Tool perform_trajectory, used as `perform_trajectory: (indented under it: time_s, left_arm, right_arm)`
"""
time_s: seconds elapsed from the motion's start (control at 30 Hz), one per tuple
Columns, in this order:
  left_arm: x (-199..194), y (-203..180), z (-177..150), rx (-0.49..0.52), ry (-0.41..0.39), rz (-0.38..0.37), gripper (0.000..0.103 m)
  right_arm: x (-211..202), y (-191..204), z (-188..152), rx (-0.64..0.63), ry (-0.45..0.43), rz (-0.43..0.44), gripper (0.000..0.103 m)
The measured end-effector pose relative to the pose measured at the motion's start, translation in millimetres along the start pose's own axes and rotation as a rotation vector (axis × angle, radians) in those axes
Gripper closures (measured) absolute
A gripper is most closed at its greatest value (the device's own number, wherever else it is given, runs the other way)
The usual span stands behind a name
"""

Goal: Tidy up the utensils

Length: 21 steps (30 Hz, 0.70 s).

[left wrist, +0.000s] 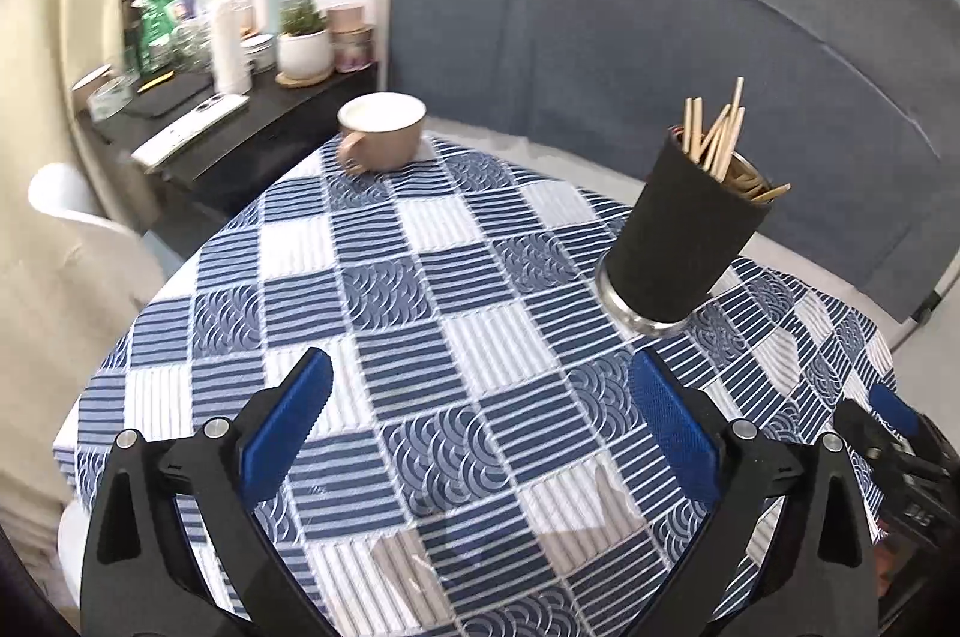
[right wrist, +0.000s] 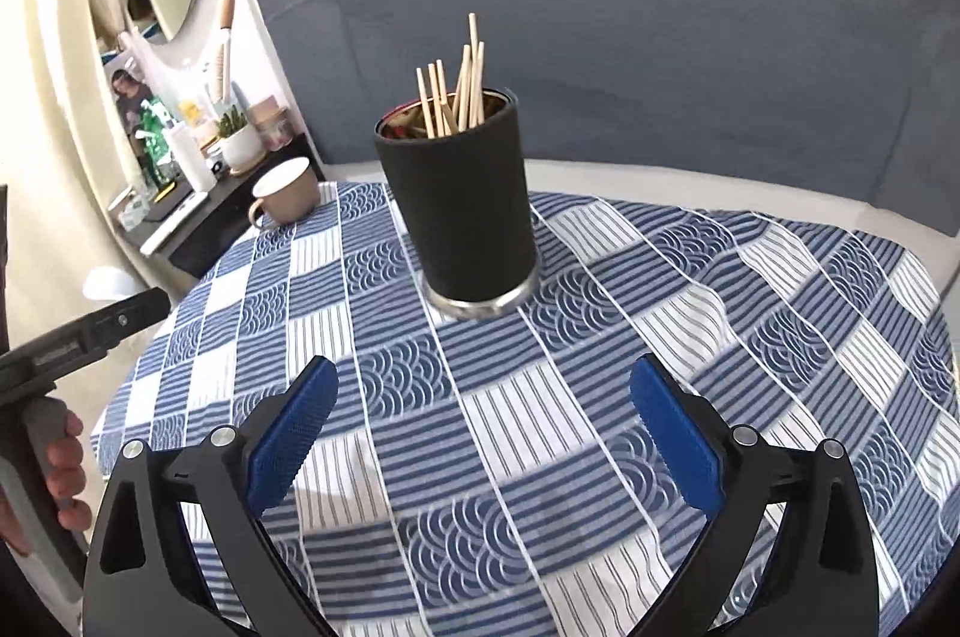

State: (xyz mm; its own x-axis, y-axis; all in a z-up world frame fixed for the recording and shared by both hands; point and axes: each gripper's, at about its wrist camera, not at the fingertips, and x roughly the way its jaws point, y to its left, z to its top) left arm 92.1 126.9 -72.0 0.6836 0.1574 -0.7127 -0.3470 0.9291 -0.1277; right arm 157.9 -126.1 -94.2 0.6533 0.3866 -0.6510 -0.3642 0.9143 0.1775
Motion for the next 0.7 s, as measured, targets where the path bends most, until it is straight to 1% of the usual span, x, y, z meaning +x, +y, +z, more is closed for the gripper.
perform_trajectory:
  time_s: [0.13,0.3,0.37,0.43,0.5,0.6,0.7]
  left_arm:
    - [-14.6,5.5,-12.9,-0.011,0.019,0.030,0.006]
    - [-41.0,-4.5,-28.9,0.040,0.051,0.040,0.006]
    - [-52.5,-9.1,-34.0,0.035,0.061,0.066,0.006]
    - [-63.9,-12.9,-38.4,0.035,0.052,0.065,0.006]
    - [-73.2,-18.4,-41.2,0.046,0.063,0.059,0.006]
    - [-86.6,-29.2,-44.9,0.074,0.079,0.055,0.006]
    - [-98.1,-35.9,-46.4,0.079,0.087,0.021,0.006]
  right_arm:
    - [-20.5,-0.5,-7.6,-0.012,0.015,-0.026,0.009]
    - [-45.5,0.9,-12.8,0.000,0.062,0.000,0.009]
    - [-56.4,4.0,-15.4,-0.006,0.078,0.004,0.009]
    - [-65.2,7.9,-18.4,-0.016,0.085,0.001,0.009]
    - [-74.7,11.8,-21.9,-0.014,0.092,0.008,0.009]
    - [-87.8,18.8,-27.5,-0.014,0.106,0.042,0.009]
    - [-101.5,26.6,-31.8,-0.029,0.093,0.026,0.009]
